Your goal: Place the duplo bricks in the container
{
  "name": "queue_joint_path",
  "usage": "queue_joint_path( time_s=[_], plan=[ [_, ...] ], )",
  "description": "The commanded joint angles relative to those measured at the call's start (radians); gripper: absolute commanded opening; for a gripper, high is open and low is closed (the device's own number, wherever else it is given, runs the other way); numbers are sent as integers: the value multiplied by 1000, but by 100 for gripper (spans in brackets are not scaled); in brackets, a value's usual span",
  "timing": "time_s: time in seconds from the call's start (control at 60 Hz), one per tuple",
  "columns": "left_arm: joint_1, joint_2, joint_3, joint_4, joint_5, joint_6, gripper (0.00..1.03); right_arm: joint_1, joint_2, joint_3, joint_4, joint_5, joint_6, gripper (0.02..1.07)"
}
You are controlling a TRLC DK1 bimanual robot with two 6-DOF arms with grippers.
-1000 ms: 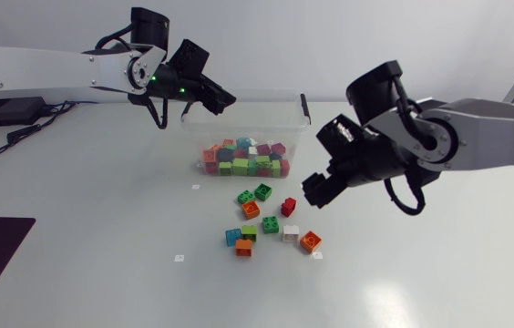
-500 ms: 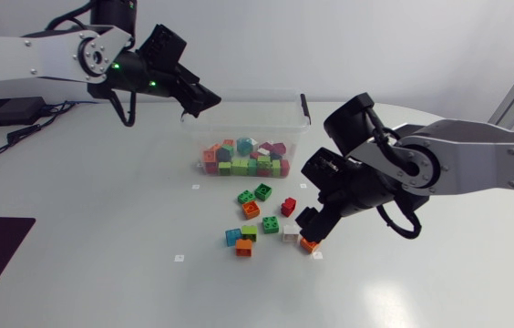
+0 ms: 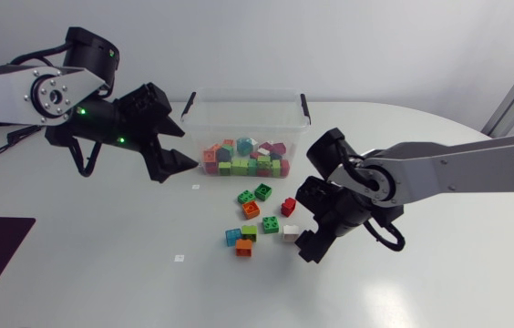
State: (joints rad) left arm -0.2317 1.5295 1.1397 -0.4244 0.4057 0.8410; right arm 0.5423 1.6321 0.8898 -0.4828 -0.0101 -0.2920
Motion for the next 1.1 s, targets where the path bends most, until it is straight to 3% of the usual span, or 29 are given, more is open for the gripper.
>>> queue_joint_path(
  time_s=[0.0,0.317,0.433,0.567,0.85,1.083],
  plan=[
    [-24,-32,-63,-17,-18,64,96,18,46,-6,-7,10,2,89],
    [-110,-12,-225,38,-79,121,96,21,123,18,32,12,5,72],
    [-130,27,-247,72,-84,119,96,16,140,29,39,12,5,59],
    [-169,72,-270,99,-96,113,96,13,124,35,33,12,5,33],
    [-247,110,-308,133,-104,90,96,-30,21,55,-20,19,2,32],
    [-261,162,-298,208,-123,20,96,-50,-84,112,-80,18,2,32]
  ],
)
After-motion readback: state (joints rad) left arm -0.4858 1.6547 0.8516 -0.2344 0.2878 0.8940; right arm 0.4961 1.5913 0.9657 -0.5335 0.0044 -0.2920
